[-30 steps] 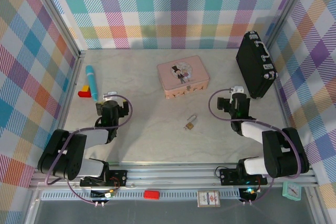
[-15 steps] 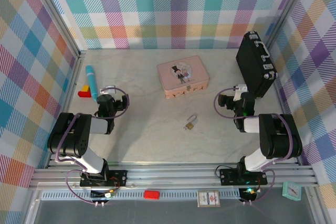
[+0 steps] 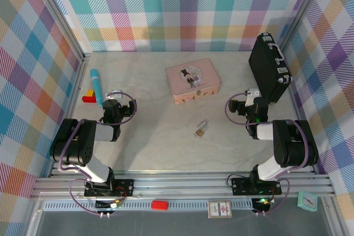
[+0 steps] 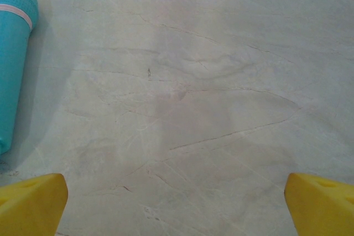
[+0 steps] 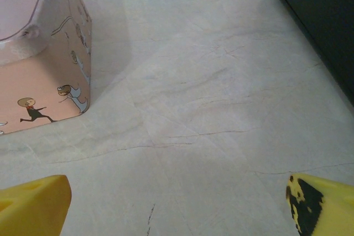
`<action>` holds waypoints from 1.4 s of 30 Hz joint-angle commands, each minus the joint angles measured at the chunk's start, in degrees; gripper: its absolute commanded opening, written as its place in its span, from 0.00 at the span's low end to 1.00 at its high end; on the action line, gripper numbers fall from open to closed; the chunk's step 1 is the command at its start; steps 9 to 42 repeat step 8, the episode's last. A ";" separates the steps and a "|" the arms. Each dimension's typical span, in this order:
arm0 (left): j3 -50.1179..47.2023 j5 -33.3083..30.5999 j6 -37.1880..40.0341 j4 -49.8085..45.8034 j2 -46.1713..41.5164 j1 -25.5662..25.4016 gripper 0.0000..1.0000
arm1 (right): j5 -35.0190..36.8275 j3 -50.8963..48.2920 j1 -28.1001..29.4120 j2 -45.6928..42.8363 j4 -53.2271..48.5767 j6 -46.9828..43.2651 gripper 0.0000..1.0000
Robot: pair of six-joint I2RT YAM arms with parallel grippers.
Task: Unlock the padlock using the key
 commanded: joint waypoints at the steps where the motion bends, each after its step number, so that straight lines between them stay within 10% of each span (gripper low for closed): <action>1: 0.32 0.74 -0.74 0.69 -0.62 0.25 1.00 | -1.65 1.46 0.18 -0.42 0.89 -0.45 0.99; 42: 0.36 0.72 -0.69 0.67 -0.58 0.21 1.00 | -1.31 0.94 0.13 -0.52 1.81 -0.37 0.99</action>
